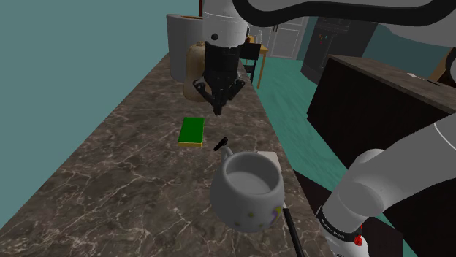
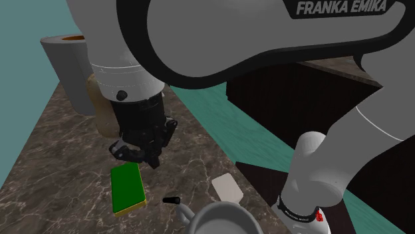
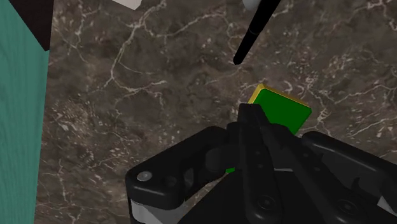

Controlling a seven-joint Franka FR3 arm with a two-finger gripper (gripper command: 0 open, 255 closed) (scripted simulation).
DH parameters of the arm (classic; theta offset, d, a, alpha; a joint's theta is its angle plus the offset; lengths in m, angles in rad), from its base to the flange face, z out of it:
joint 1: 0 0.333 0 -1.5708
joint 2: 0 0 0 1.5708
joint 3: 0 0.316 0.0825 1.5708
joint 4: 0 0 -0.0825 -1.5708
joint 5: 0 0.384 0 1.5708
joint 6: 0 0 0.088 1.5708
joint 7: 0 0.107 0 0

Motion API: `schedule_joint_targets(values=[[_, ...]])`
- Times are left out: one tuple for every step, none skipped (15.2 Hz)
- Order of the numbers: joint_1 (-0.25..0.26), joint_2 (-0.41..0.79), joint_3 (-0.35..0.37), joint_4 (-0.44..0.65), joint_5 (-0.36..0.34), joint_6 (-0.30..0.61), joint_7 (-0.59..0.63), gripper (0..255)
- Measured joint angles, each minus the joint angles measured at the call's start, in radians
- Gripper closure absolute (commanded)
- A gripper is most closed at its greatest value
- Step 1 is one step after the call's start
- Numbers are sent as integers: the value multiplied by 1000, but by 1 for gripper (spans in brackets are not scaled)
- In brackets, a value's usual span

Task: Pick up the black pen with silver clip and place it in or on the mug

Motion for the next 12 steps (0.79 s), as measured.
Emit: schedule_joint_targets(values=[[0, 0, 0, 0, 0, 0, 0, 0], [2, 0, -4, -12, 20, -2, 10, 0], [4, -3, -13, -29, 52, -8, 21, 0], [7, -3, -19, -46, 90, -14, 41, 0], [10, -1, -26, -63, 131, -20, 61, 0], [15, -7, -30, -82, 164, -22, 76, 0], [17, -10, -32, -99, 182, -17, 82, 0], [18, -11, -33, -115, 191, -7, 82, 0], [20, -16, -33, -131, 197, 2, 81, 0], [21, -19, -31, -148, 202, 15, 80, 0], [23, -20, -27, -161, 206, 27, 82, 0], [24, -21, -25, -175, 208, 40, 80, 0]])
